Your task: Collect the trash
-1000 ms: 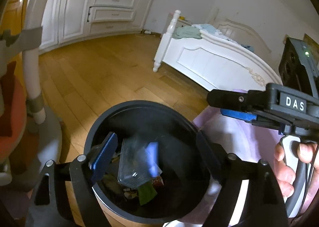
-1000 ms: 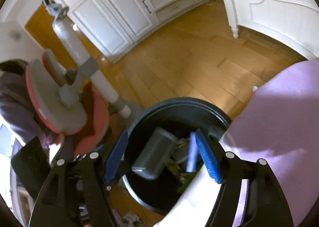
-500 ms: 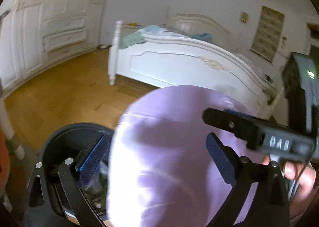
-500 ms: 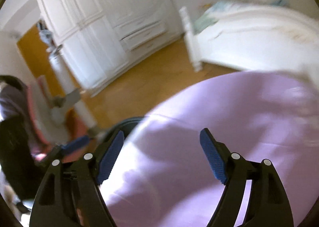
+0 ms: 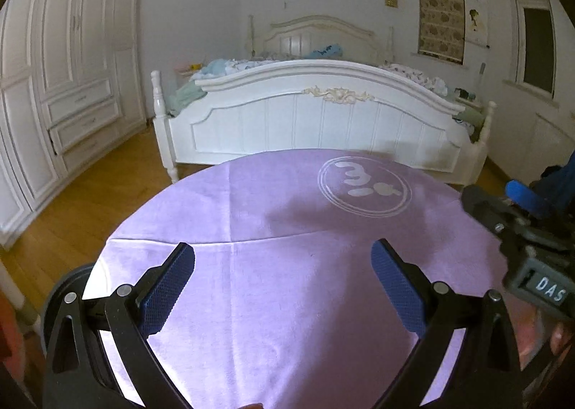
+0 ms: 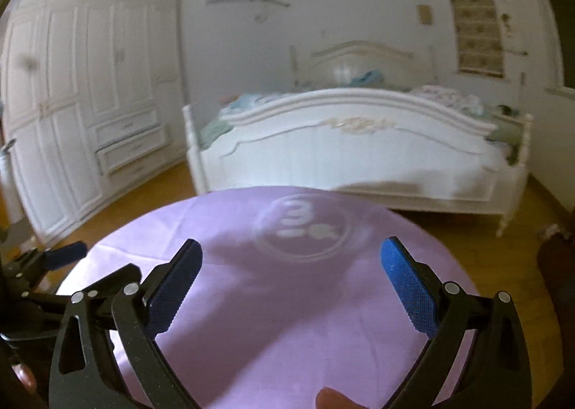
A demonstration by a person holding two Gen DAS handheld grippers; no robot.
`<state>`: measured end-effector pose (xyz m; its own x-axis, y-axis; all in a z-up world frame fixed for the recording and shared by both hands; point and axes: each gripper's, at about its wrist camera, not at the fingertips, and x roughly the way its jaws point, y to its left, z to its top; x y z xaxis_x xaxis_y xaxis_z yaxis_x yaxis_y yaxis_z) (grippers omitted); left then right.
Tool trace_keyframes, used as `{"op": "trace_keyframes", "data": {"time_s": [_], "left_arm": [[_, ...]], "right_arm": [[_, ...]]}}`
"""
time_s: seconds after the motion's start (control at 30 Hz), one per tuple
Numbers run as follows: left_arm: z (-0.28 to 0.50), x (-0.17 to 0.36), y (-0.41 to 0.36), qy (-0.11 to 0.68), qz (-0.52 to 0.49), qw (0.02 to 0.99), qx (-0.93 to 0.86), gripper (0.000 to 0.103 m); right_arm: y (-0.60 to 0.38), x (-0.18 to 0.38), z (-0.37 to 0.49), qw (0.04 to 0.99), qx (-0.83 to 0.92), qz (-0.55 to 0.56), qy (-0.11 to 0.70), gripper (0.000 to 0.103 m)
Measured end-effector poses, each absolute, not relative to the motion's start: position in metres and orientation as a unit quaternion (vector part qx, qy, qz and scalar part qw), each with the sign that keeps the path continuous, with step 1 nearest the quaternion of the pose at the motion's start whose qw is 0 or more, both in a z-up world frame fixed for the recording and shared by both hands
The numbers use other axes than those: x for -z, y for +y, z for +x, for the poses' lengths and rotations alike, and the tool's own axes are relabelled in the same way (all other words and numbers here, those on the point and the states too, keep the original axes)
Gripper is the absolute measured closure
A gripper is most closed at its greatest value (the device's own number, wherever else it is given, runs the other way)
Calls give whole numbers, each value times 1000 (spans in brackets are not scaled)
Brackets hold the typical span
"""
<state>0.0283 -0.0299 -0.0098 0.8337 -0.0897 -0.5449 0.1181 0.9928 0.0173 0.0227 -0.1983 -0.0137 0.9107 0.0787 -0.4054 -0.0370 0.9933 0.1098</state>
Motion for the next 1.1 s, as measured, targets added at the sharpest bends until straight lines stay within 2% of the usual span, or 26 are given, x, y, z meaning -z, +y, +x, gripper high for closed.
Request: {"op": "trace_keyframes", "data": {"time_s": [1.1], "left_arm": [[31,22,-33,295,27,954,37,5]], "right_arm": [[-189,23,29,976,-22,52,212,5]]}}
